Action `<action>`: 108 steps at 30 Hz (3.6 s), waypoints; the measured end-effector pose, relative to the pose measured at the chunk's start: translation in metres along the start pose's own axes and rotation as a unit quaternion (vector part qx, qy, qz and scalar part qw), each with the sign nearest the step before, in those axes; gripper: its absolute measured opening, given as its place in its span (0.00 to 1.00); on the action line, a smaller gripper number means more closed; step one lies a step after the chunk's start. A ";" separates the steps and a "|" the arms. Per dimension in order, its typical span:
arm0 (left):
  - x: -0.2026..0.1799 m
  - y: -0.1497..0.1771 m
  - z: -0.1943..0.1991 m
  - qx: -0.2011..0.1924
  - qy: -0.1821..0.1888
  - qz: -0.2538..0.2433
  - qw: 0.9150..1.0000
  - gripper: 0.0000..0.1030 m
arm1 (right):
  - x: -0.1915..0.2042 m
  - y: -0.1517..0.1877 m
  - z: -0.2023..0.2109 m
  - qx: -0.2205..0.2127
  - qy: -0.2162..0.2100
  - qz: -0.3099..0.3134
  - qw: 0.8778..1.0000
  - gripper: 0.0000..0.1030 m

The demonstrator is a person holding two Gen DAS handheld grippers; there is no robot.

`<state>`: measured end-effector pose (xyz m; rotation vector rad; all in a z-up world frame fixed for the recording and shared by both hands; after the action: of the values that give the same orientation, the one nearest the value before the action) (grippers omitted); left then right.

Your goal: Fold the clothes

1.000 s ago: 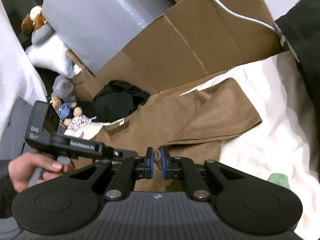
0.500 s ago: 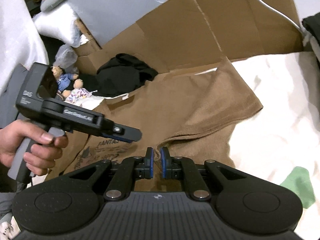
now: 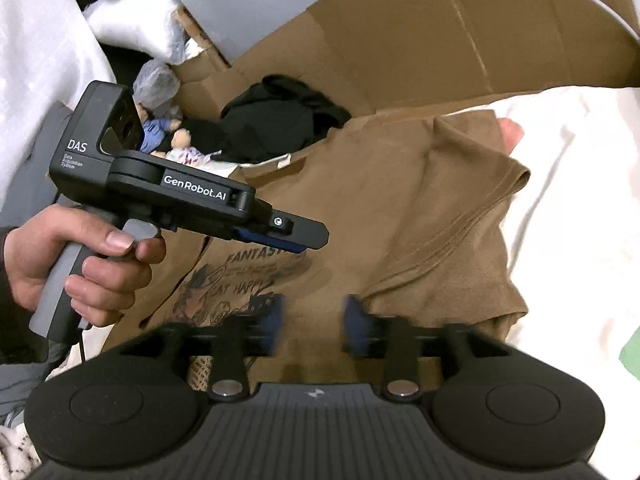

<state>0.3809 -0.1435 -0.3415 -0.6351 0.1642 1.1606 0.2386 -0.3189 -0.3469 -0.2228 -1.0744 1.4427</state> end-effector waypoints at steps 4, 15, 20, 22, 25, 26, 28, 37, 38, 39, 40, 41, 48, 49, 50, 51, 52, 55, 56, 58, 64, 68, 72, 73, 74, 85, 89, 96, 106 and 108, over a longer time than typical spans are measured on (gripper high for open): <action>-0.017 -0.008 -0.004 -0.014 0.006 -0.020 1.000 0.38 | -0.013 -0.008 0.012 -0.022 0.004 -0.026 0.999 0.55; -0.069 -0.022 -0.046 -0.018 0.029 -0.057 0.998 0.53 | -0.067 -0.013 0.033 -0.042 0.130 -0.075 0.988 0.56; -0.087 -0.027 -0.066 -0.018 0.025 -0.073 0.997 0.58 | -0.092 -0.015 0.047 -0.051 0.168 -0.104 0.979 0.56; -0.094 -0.027 -0.073 -0.017 0.009 -0.090 0.996 0.65 | -0.098 -0.016 0.054 -0.057 0.179 -0.111 0.976 0.56; -0.098 -0.026 -0.081 -0.014 0.001 -0.093 0.996 0.65 | -0.100 -0.016 0.060 -0.066 0.183 -0.111 0.975 0.56; -0.099 -0.026 -0.083 -0.012 0.002 -0.091 0.996 0.65 | -0.101 -0.016 0.060 -0.066 0.182 -0.111 0.975 0.56; -0.101 -0.023 -0.090 -0.009 -0.004 -0.090 0.996 0.65 | -0.104 -0.015 0.060 -0.064 0.184 -0.115 0.974 0.56; -0.105 -0.023 -0.103 0.012 -0.032 -0.116 0.993 0.67 | -0.118 -0.018 0.067 -0.051 0.200 -0.136 0.969 0.56; -0.105 -0.023 -0.103 0.014 -0.036 -0.119 0.992 0.67 | -0.119 -0.017 0.066 -0.049 0.199 -0.138 0.969 0.56; -0.106 -0.023 -0.103 0.015 -0.040 -0.121 0.992 0.66 | -0.119 -0.017 0.065 -0.048 0.198 -0.138 0.969 0.56; -0.106 -0.022 -0.099 0.018 -0.048 -0.121 0.991 0.66 | -0.119 -0.016 0.064 -0.047 0.198 -0.138 0.969 0.56; -0.106 -0.021 -0.097 0.021 -0.051 -0.122 0.991 0.66 | -0.119 -0.016 0.063 -0.045 0.198 -0.139 0.969 0.56; -0.116 -0.017 -0.075 0.016 -0.050 -0.143 0.988 0.67 | -0.117 -0.018 0.062 -0.047 0.196 -0.145 0.969 0.56; -0.116 -0.019 -0.075 0.011 -0.045 -0.137 0.989 0.67 | -0.116 -0.018 0.060 -0.046 0.199 -0.137 0.969 0.56; -0.118 -0.021 -0.076 0.007 -0.043 -0.136 0.990 0.67 | -0.115 -0.018 0.059 -0.044 0.201 -0.130 0.970 0.56; -0.120 -0.022 -0.079 0.005 -0.039 -0.139 0.990 0.67 | -0.116 -0.017 0.058 -0.042 0.203 -0.129 0.970 0.56; -0.123 -0.023 -0.081 0.003 -0.036 -0.142 0.989 0.67 | -0.116 -0.017 0.057 -0.041 0.205 -0.127 0.970 0.56; -0.125 -0.024 -0.092 -0.012 -0.040 -0.144 0.989 0.67 | -0.117 -0.017 0.054 -0.038 0.211 -0.123 0.969 0.56; -0.125 -0.024 -0.097 -0.027 -0.047 -0.137 0.989 0.67 | -0.118 -0.017 0.053 -0.038 0.214 -0.122 0.969 0.56; -0.126 -0.022 -0.103 -0.057 -0.056 -0.130 0.988 0.67 | -0.118 -0.015 0.049 -0.032 0.223 -0.113 0.968 0.56; -0.126 -0.016 -0.126 -0.074 -0.077 -0.125 0.986 0.64 | -0.112 -0.014 0.044 -0.027 0.227 -0.079 0.970 0.56; -0.122 -0.009 -0.127 -0.091 -0.067 -0.131 0.985 0.65 | -0.116 -0.012 0.040 -0.013 0.224 -0.090 0.970 0.55; -0.123 -0.011 -0.127 -0.092 -0.070 -0.129 0.985 0.62 | -0.115 -0.015 0.043 -0.020 0.220 -0.089 0.971 0.55; -0.123 -0.010 -0.127 -0.093 -0.073 -0.130 0.984 0.60 | -0.115 -0.015 0.045 -0.021 0.219 -0.092 0.971 0.55; -0.123 -0.010 -0.127 -0.095 -0.077 -0.128 0.984 0.58 | -0.115 -0.014 0.046 -0.022 0.218 -0.094 0.971 0.55; -0.101 -0.023 -0.105 -0.085 -0.081 -0.055 0.992 0.11 | -0.107 -0.015 0.044 -0.024 0.218 -0.081 0.972 0.55; -0.097 -0.028 -0.083 -0.094 -0.070 -0.051 0.992 0.09 | -0.108 -0.016 0.045 -0.027 0.223 -0.079 0.971 0.56; -0.076 -0.033 -0.061 -0.106 -0.066 -0.028 0.992 0.09 | -0.107 -0.015 0.042 -0.024 0.230 -0.077 0.970 0.56; -0.051 -0.026 -0.037 -0.114 -0.044 0.021 0.992 0.08 | -0.087 -0.023 0.068 -0.051 0.258 -0.037 0.964 0.56; -0.049 -0.026 -0.033 -0.117 -0.039 0.024 0.992 0.08 | -0.084 -0.024 0.076 -0.055 0.259 -0.036 0.964 0.56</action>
<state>0.3902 -0.2069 -0.3367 -0.7939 -0.0248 1.2598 0.2209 -0.4311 -0.3266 -0.6010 -0.7213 1.1680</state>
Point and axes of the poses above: each gripper's, at about its wrist camera, not at the fingertips, and z roughly against the way its jaws point, x to its left, y to its underside, the point moved 3 cm from there along -z, roughly the way its jaws point, and after that the axes turned 6 degrees about z, right-handed, at the moved point
